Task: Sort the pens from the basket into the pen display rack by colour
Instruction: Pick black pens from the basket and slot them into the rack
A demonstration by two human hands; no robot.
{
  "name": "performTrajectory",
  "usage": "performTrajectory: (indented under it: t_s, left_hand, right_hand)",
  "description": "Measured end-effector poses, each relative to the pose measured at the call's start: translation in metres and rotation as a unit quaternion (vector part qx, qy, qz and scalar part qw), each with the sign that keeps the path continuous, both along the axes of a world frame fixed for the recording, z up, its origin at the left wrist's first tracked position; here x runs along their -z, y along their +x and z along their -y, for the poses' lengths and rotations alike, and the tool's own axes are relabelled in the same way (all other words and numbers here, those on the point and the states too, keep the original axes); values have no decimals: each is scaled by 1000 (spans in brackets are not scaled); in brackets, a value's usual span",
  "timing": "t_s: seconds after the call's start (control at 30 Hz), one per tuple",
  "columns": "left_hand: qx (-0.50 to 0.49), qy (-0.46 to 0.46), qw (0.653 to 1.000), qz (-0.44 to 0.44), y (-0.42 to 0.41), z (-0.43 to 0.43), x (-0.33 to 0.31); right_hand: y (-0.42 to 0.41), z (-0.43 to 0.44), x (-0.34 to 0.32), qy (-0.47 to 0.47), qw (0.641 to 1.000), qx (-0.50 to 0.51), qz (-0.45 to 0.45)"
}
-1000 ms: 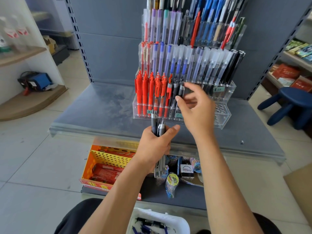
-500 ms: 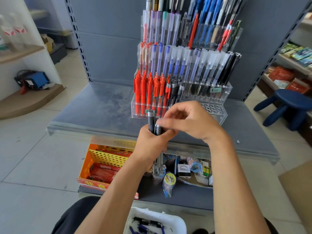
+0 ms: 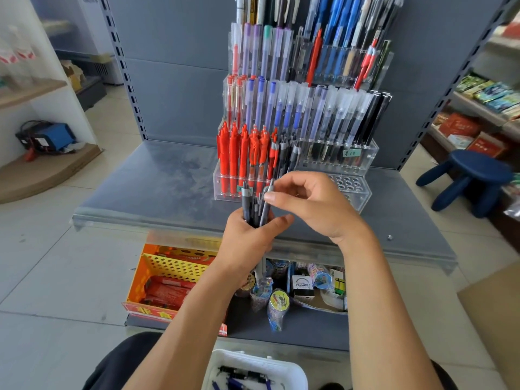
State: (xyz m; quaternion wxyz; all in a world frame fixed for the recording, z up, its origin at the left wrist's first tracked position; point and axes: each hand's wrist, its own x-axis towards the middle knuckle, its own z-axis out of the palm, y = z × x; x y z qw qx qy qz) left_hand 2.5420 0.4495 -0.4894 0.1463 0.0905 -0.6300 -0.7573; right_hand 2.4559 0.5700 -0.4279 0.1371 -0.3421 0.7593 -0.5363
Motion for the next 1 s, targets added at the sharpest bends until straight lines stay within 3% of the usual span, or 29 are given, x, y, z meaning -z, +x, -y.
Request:
performTrajectory:
  t_s: [0.2, 0.37, 0.7, 0.83, 1.0]
  left_hand:
    - [-6, 28, 1000, -5, -1, -2, 1]
    - [-11, 38, 999, 17, -3, -2, 0]
    - [-7, 67, 996, 54, -3, -3, -1]
    - [-10, 83, 995, 60, -3, -3, 0]
    - [-5, 83, 995, 59, -3, -2, 0]
  right_hand:
    - [0, 3, 2, 66, 996, -59, 13]
    - [-5, 5, -3, -58, 997, 31, 28]
    - [-27, -7, -8, -227, 928, 238, -173]
    - [-39, -6, -4, -195, 916, 256, -239]
    - [-45, 5, 8, -152, 922, 243, -261]
